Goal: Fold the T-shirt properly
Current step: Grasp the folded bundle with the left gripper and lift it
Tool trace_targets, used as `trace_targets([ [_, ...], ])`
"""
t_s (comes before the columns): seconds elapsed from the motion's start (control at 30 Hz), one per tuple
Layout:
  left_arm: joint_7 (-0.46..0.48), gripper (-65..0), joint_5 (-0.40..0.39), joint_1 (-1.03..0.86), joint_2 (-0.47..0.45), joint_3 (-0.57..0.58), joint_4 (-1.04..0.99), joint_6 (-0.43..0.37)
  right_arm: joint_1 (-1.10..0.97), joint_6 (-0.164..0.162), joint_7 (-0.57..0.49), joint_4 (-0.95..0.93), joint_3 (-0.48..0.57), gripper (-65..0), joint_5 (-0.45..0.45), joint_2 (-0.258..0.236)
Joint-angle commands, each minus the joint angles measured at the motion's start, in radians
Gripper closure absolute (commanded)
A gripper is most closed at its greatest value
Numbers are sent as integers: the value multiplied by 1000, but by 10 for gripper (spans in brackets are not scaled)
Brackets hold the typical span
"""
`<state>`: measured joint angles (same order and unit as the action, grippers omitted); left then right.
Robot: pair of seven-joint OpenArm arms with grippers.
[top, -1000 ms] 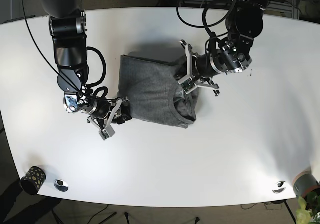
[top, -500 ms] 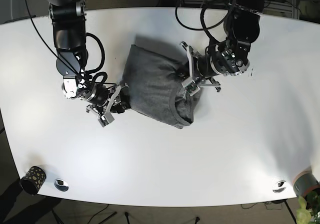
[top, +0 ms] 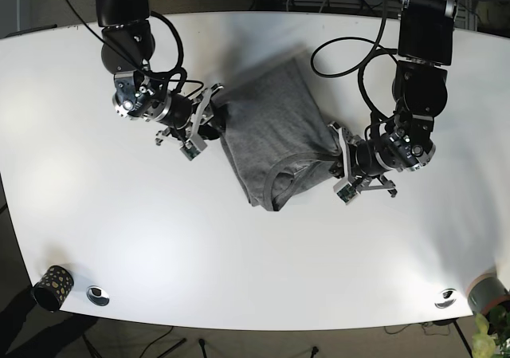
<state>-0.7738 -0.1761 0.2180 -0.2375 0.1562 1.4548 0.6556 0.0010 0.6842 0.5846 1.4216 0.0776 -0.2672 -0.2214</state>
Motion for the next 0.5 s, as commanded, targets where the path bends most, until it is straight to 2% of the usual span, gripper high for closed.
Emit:
trace_targets([
  [0.0, 12, -4, -12, 30, -4, -4, 63, -1, -2, 14, 18, 71, 1, -165, -14, 29],
  [0.17, -13, -4, -10, 21, 2, -4, 162, -3, -14, 14, 88, 101, 50, -165, -14, 106],
  [0.3, -66, -18, -10, 19, 51, -2, 185, -4, -8, 14, 102, 103, 120, -165, -20, 122],
  [0.4, -80, -108, -10, 5, 82, -4, 185, -6, -8, 14, 104, 107, 146, -165, -20, 141],
  [0.47, -79, -181, 3, -15, 88, -4, 186, -46, -8, 14, 104, 130, 144, -165, -20, 141],
])
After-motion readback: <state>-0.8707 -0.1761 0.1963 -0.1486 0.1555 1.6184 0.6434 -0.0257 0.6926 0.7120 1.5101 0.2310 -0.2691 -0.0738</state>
